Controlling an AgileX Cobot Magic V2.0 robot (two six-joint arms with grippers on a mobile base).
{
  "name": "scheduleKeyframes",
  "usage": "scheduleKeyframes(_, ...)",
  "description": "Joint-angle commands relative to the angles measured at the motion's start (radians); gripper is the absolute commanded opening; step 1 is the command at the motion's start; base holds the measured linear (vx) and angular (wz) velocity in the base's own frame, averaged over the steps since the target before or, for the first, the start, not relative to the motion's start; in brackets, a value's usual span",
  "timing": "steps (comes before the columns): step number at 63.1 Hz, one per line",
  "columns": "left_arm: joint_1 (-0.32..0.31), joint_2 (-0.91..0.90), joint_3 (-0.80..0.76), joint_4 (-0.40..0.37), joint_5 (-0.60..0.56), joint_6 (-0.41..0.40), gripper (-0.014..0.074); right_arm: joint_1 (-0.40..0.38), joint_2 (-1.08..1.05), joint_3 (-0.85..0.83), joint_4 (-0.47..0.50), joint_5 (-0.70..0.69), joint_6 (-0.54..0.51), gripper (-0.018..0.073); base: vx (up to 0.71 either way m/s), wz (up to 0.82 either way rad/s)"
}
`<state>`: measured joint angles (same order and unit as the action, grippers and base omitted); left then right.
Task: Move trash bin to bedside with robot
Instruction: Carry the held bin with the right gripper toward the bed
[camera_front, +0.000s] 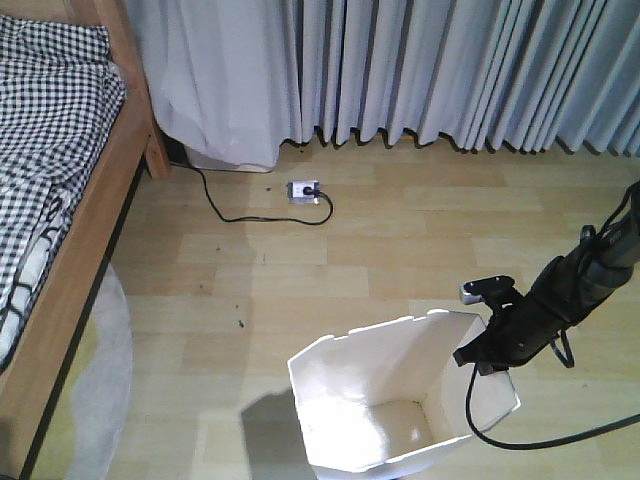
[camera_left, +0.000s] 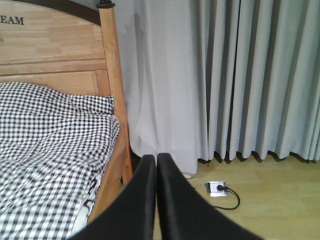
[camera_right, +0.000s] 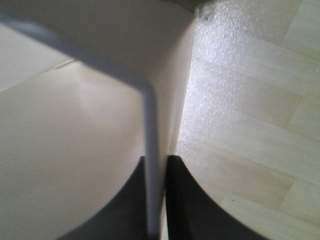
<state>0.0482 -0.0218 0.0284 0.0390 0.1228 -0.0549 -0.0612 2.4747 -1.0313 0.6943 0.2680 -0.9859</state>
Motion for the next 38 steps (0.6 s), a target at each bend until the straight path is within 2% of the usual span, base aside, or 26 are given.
scheduleKeyframes(1,-0.001,-0.005,-0.021,-0.005,-0.072,-0.004,-0.0006,-0.004,-0.075,-0.014,0.021,0.079,-0.005,-0.0006,0.24,0.01)
scheduleKeyframes(38,-0.001,-0.005,-0.021,-0.005,-0.072,-0.004,-0.0006,-0.004,-0.075,-0.014,0.021,0.079,-0.005,-0.0006,0.23,-0.03)
